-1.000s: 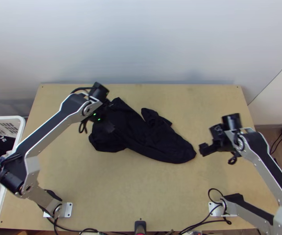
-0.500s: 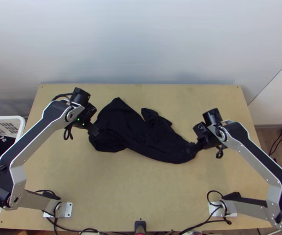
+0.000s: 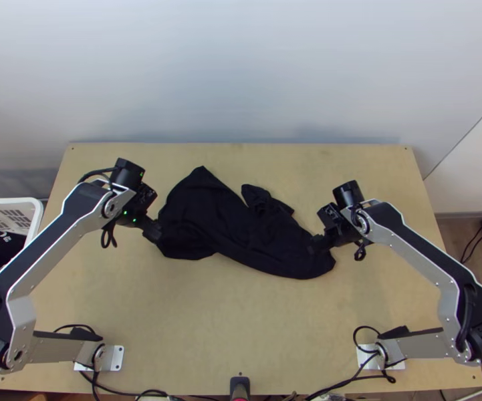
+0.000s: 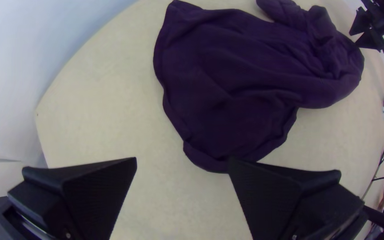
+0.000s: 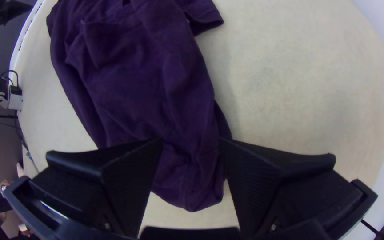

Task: Fold the t-shirt

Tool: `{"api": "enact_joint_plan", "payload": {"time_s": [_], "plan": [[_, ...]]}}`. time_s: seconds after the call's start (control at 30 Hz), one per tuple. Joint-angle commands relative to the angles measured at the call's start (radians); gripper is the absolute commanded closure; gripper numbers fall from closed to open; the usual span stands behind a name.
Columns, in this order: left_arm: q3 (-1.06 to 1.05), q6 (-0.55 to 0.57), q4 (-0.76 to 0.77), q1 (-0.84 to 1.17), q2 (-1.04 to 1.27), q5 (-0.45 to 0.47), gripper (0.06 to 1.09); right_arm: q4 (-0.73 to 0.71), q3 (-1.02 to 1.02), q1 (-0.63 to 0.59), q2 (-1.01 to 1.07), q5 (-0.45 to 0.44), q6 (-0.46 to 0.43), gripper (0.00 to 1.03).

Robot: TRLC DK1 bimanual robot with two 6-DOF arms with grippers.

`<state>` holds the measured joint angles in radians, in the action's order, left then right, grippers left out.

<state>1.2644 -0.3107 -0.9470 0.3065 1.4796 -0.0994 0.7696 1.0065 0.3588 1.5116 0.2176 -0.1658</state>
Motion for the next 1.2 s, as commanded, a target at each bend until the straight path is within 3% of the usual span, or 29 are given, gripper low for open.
{"api": "enact_joint_plan", "payload": {"time_s": [0.0, 0.33, 0.53, 0.7, 0.97, 1.17], "plan": [[-0.056, -0.007, 0.019, -0.014, -0.031, 0.000, 0.10, -0.055, -0.023, -0.012, 0.039, -0.001, -0.014, 0.44], [-0.094, -0.008, 0.043, -0.023, -0.047, 0.000, 0.10, -0.107, -0.062, -0.029, 0.073, -0.003, -0.028, 0.48], [-0.105, -0.008, 0.056, -0.023, -0.047, 0.000, 0.10, -0.147, -0.078, -0.020, 0.045, -0.001, -0.041, 0.83], [-0.131, -0.061, 0.056, -0.023, -0.050, 0.000, 0.10, -0.148, -0.075, -0.015, 0.016, -0.001, -0.052, 1.00], [-0.163, -0.125, 0.062, -0.017, -0.059, 0.000, 0.10, -0.145, -0.065, -0.027, -0.056, -0.001, -0.049, 1.00], [-0.237, -0.139, 0.154, 0.080, -0.113, 0.000, 0.10, -0.112, -0.019, -0.047, -0.133, -0.001, -0.020, 1.00]]}}
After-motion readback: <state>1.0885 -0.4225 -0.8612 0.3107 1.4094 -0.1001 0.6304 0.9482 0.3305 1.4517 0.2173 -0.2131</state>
